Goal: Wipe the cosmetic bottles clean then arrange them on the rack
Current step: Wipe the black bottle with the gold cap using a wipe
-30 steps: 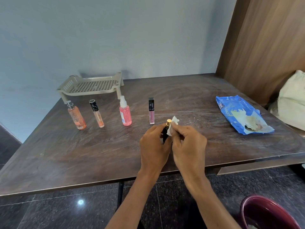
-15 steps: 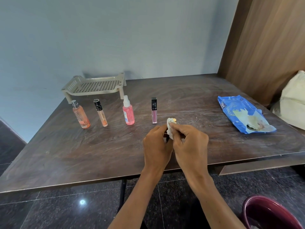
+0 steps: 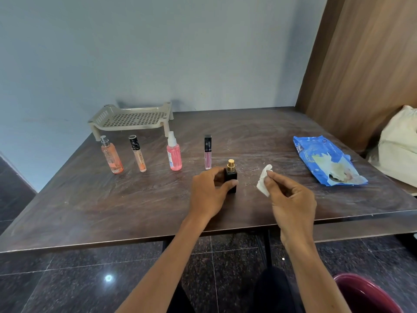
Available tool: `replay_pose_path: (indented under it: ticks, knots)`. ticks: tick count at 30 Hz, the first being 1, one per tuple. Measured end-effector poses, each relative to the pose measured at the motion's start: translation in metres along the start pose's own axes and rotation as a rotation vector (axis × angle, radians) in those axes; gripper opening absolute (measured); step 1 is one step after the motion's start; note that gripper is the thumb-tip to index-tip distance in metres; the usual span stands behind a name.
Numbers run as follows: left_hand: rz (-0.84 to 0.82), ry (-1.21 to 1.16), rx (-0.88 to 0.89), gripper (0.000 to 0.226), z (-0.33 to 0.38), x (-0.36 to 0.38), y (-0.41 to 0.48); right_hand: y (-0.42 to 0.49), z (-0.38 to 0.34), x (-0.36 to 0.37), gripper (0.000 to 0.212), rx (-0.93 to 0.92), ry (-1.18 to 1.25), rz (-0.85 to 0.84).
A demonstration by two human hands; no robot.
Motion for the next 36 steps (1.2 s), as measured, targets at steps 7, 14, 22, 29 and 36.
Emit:
replay_pose_path:
  ticks: [7,14,22,29,36]
  knots:
    - [0.024,0.017,-0.032,0.034,0.014,0.021,0.033,0.002,0.005,-0.012,0.015,-0.005,0.015,0.004]
    - [-0.015,0.029,-0.073,0.032,0.014,0.041,0.065,0.005,0.012,-0.025,0.018,0.001,-0.012,0.000]
    - [-0.051,0.050,-0.050,0.031,0.012,0.047,0.076,0.009,0.020,-0.028,0.016,0.029,-0.012,-0.012]
    - [-0.047,0.097,-0.008,0.033,0.011,0.047,0.073,0.011,0.024,-0.024,0.015,0.034,-0.021,-0.014]
    - [-0.044,0.100,0.014,0.036,0.010,0.046,0.072,0.011,0.023,-0.021,0.017,0.045,-0.004,-0.027]
Point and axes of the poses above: each hand's wrist, its own y-axis towards the middle knuckle, its own x-axis out of the palm, z = x × y, the point moved 5 cm from there along y, towards the middle knuckle, and after that the axes turned 6 degrees about -x, right-handed, at the moved point
